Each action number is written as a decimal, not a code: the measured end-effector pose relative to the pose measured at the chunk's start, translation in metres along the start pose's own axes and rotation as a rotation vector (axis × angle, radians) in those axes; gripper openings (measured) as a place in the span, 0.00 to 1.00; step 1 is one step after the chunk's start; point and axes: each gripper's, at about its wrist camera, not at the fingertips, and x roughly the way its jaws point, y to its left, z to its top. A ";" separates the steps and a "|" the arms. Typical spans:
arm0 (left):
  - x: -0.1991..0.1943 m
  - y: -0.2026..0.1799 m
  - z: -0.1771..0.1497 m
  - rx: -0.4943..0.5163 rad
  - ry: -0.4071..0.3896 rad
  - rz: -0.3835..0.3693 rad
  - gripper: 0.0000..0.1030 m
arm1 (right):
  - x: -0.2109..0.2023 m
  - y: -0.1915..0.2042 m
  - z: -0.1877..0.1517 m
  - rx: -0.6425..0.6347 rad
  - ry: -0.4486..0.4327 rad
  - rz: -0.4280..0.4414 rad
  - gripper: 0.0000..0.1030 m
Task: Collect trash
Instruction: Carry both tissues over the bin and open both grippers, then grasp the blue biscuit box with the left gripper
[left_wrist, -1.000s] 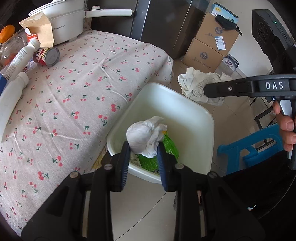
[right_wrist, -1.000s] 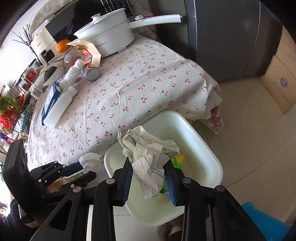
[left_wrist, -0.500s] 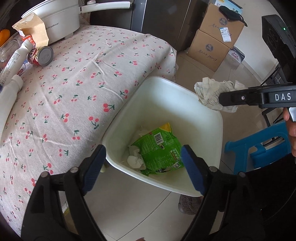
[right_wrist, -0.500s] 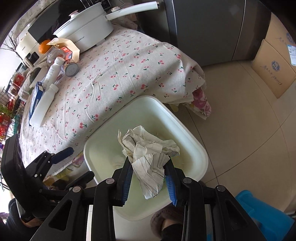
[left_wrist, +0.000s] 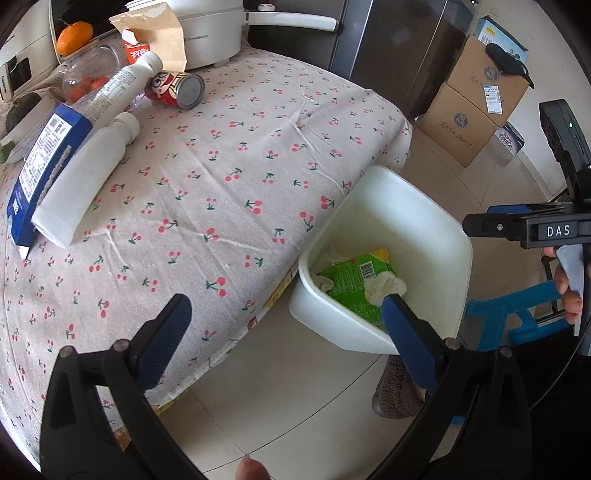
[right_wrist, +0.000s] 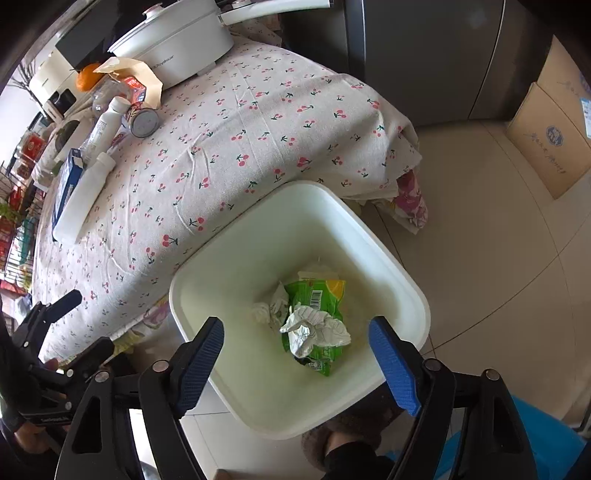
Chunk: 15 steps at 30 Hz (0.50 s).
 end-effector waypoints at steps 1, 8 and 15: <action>-0.004 0.005 -0.002 -0.011 -0.010 0.006 0.99 | -0.001 0.003 0.000 -0.009 -0.009 0.000 0.88; -0.032 0.049 -0.011 -0.086 -0.076 0.053 0.99 | -0.007 0.024 0.006 -0.050 -0.067 0.004 1.00; -0.050 0.111 -0.014 -0.150 -0.095 0.142 0.99 | -0.017 0.057 0.021 -0.102 -0.132 0.010 1.00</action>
